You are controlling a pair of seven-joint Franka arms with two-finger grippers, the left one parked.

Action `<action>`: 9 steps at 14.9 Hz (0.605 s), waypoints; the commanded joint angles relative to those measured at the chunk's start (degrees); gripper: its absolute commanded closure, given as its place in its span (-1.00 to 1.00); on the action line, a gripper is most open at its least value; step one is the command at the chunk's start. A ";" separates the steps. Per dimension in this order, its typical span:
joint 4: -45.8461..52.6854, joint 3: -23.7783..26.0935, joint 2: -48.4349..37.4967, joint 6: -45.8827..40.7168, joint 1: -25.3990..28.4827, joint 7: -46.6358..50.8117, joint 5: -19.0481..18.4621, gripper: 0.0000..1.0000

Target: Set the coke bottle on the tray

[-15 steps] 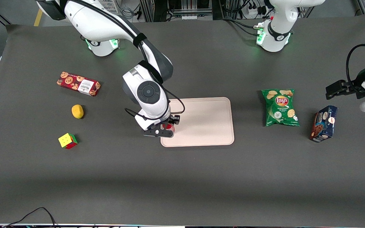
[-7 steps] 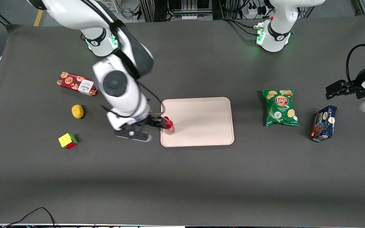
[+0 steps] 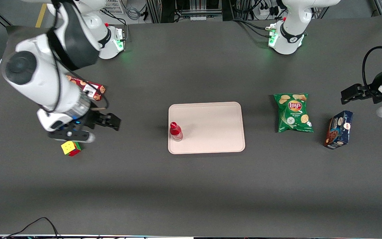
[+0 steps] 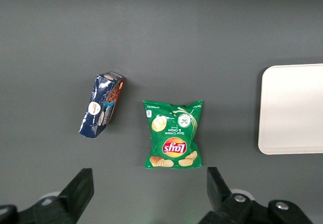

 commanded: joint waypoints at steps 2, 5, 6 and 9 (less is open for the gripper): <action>-14.19 -8.31 -13.31 1.09 -0.44 -14.37 1.48 -1.00; -18.24 -13.41 -18.14 0.91 -0.44 -20.72 1.48 -1.00; -18.95 -14.56 -19.12 0.74 -0.44 -21.87 1.39 -1.00; -18.17 -16.06 -19.30 -1.37 -0.44 -23.63 0.52 -1.00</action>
